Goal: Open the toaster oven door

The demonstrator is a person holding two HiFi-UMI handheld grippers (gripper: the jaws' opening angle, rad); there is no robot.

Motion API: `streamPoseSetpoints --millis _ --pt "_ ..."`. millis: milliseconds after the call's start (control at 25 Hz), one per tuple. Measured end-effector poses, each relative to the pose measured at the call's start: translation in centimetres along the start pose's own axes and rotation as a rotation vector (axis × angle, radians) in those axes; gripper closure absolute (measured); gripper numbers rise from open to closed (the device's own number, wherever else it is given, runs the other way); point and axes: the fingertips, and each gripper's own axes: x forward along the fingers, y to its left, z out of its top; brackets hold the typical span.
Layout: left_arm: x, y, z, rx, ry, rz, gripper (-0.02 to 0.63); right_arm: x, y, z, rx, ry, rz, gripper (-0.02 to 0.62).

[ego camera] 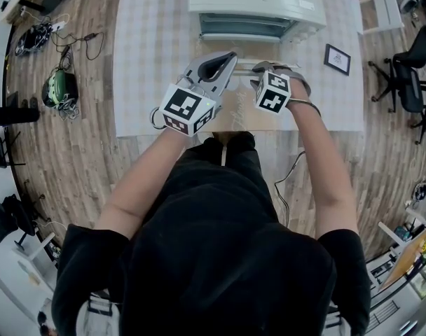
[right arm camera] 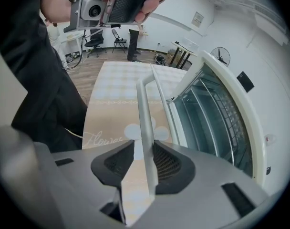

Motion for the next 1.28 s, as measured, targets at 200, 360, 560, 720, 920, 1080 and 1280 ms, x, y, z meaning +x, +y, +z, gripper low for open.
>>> streamPoseSetpoints --millis 200,360,560,720,920,1080,1280 --pt "0.2 -0.3 -0.5 -0.005 0.008 -0.004 0.591 0.4 0.5 -0.3 -0.016 0.01 -0.026 0.459" --pt "0.4 -0.6 -0.9 -0.003 0.017 -0.007 0.591 1.1 1.8 -0.9 -0.035 0.021 -0.043 0.455" --pt "0.3 -0.6 -1.3 -0.003 0.02 -0.013 0.591 2.4 3.0 -1.4 -0.06 0.022 -0.102 0.454" --pt "0.4 -0.7 -1.7 -0.001 0.025 -0.021 0.591 3.1 3.3 -1.5 -0.061 -0.004 -0.164 0.454" --pt "0.5 -1.1 -2.3 0.001 0.03 -0.032 0.591 4.2 4.0 -2.0 -0.072 -0.02 -0.221 0.454" --pt "0.7 -1.2 -2.6 0.0 0.035 -0.039 0.591 5.1 4.9 -2.5 -0.087 -0.02 -0.249 0.454" --pt "0.7 -1.3 -2.9 0.007 0.035 -0.044 0.591 6.1 5.2 -2.8 -0.102 -0.029 -0.293 0.453"
